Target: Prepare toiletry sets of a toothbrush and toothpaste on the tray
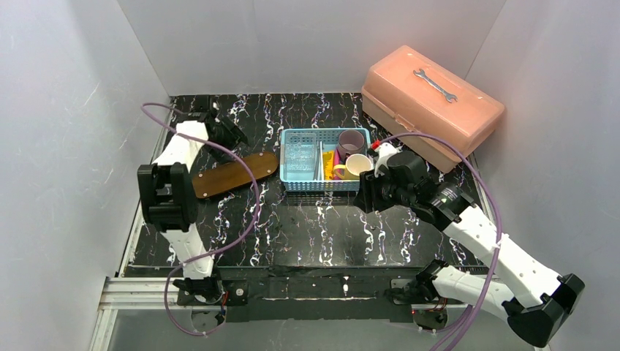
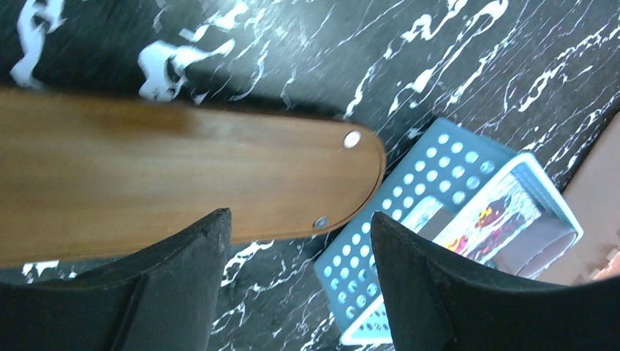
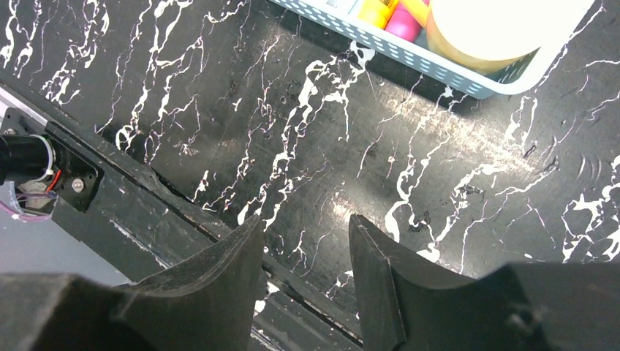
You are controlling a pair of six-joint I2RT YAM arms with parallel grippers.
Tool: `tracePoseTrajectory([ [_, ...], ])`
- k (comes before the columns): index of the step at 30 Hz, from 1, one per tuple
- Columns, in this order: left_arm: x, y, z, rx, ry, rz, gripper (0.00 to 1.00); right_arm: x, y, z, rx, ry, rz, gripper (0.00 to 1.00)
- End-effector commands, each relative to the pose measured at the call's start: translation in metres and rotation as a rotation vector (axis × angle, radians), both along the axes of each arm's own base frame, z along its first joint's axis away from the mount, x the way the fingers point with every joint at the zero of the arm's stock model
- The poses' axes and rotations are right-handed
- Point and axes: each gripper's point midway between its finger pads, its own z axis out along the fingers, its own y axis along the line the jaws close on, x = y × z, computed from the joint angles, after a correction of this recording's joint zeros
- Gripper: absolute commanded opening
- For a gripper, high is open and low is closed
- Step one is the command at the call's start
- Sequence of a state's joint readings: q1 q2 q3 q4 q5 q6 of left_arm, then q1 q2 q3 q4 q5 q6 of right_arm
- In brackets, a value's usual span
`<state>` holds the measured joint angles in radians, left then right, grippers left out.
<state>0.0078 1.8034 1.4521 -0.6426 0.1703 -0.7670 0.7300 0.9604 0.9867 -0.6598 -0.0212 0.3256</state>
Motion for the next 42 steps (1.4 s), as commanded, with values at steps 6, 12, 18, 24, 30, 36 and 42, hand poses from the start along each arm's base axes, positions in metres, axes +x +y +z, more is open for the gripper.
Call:
tracePoseTrajectory([
  [6, 0.054, -0.017, -0.007, 0.1, 0.02, -0.124, 0.68, -0.008, -0.007, 0.001, 0.011, -0.008, -0.009, 0.54],
  [12, 0.088, -0.025, -0.013, 0.144, 0.004, -0.168, 0.58, -0.008, -0.007, 0.003, 0.01, -0.013, -0.006, 0.53],
  [18, 0.104, -0.035, -0.027, 0.186, 0.006, -0.219, 0.51, -0.009, -0.008, 0.004, 0.007, -0.014, -0.006, 0.53],
  [24, 0.098, -0.043, -0.046, 0.227, 0.049, -0.279, 0.38, -0.011, -0.009, 0.002, 0.01, -0.004, -0.007, 0.53],
  [30, 0.082, -0.042, -0.062, 0.291, 0.102, -0.31, 0.29, -0.013, -0.009, 0.003, 0.013, 0.004, -0.004, 0.53],
  [36, 0.065, -0.036, -0.071, 0.327, 0.143, -0.325, 0.25, -0.014, -0.008, 0.004, 0.021, 0.004, -0.003, 0.53],
  [42, 0.045, -0.035, -0.072, 0.325, 0.168, -0.336, 0.19, -0.017, -0.008, 0.006, 0.034, 0.008, -0.002, 0.53],
])
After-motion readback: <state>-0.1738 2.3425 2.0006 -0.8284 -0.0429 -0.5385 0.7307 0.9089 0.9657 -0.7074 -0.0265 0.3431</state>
